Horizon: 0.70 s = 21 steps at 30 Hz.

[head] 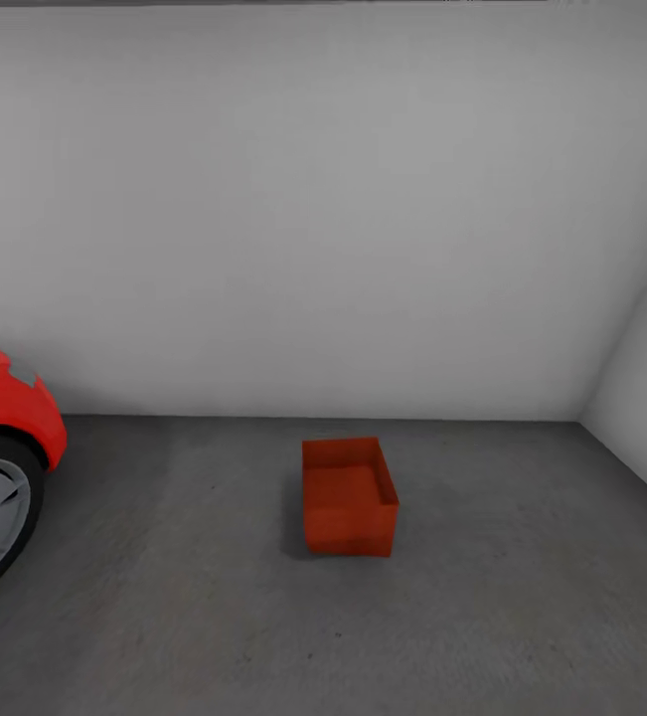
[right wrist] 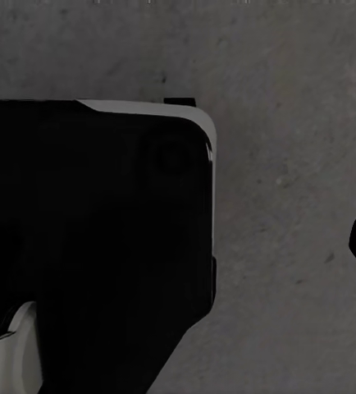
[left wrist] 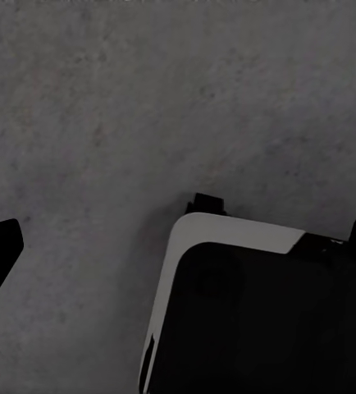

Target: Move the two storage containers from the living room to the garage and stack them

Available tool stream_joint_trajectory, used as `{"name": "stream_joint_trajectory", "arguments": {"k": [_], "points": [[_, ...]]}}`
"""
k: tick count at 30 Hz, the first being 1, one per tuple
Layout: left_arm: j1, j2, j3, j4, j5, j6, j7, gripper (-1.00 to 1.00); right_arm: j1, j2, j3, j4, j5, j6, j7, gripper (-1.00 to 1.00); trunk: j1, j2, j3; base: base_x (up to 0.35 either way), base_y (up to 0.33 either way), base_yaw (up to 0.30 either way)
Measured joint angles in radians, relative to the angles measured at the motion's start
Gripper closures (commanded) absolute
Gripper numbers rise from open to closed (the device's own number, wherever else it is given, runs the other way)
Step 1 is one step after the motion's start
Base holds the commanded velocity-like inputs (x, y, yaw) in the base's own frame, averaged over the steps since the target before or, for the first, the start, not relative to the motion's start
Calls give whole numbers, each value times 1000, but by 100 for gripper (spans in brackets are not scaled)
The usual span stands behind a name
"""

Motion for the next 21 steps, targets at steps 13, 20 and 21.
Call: {"name": "stream_joint_trajectory", "arguments": {"k": [13, 20, 21], "points": [[99, -8, -1, 2, -3, -2, -50, -100, 0, 1, 0, 0, 0, 0, 0, -100, 0, 0, 21, 0, 0, 0], [115, -9, -1, 2, -2, -1, -62, -100, 0, 1, 0, 0, 0, 0, 0, -100, 0, 0, 32, 0, 0, 0], [116, -9, -1, 2, -2, -1, -62, -100, 0, 1, 0, 0, 0, 0, 0, -100, 0, 0, 34, 0, 0, 0]]}}
